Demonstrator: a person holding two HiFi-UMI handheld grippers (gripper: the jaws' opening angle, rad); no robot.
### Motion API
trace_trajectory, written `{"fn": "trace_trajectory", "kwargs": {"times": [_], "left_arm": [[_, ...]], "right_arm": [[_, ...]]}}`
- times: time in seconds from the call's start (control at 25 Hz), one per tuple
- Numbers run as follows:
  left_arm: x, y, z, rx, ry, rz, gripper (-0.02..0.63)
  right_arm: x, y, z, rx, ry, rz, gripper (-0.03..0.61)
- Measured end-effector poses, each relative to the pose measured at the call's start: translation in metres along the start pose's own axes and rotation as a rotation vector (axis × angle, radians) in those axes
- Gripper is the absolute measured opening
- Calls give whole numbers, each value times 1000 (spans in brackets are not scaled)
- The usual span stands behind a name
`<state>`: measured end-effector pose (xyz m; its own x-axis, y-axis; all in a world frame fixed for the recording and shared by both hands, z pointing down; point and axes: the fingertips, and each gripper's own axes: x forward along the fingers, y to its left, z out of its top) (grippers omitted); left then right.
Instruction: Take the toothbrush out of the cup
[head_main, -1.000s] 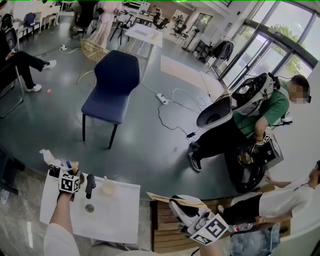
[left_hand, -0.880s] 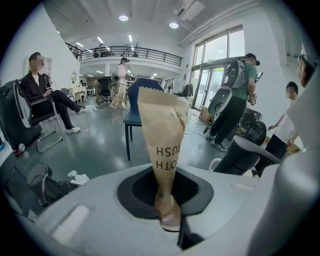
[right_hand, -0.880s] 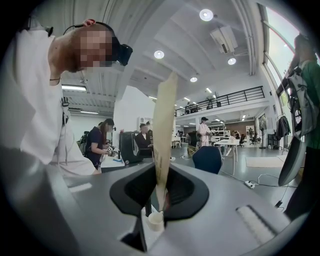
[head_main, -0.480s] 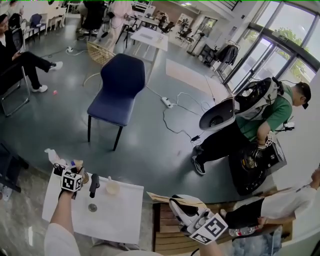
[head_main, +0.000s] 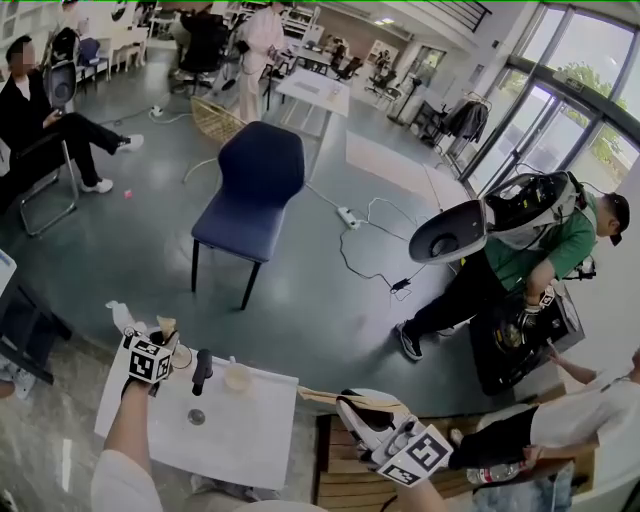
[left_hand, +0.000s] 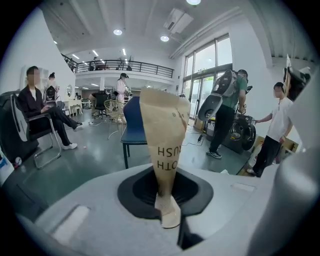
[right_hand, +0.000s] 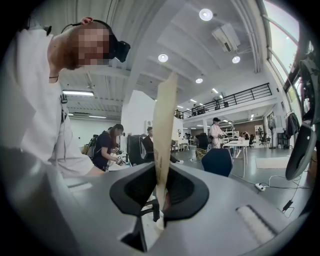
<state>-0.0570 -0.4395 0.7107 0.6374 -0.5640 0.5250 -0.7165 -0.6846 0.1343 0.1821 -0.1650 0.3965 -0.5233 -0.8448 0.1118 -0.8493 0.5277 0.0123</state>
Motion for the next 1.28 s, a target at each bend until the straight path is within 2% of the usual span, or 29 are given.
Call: {"fn": "trace_trajectory", "kwargs": {"times": [0.44,0.8,1.28], "left_arm": [[-62,-17,50,69,-119,-6,32],[-124,-51,95,151,-229,-40,32],[-198,-117,127,271,-315,-130,32]], "right_arm": [[9,12,-1,5,-23,60,43],[17,26,-3,-2,-39,116,43],[29,44,-7,-12,-48,183,43]]}}
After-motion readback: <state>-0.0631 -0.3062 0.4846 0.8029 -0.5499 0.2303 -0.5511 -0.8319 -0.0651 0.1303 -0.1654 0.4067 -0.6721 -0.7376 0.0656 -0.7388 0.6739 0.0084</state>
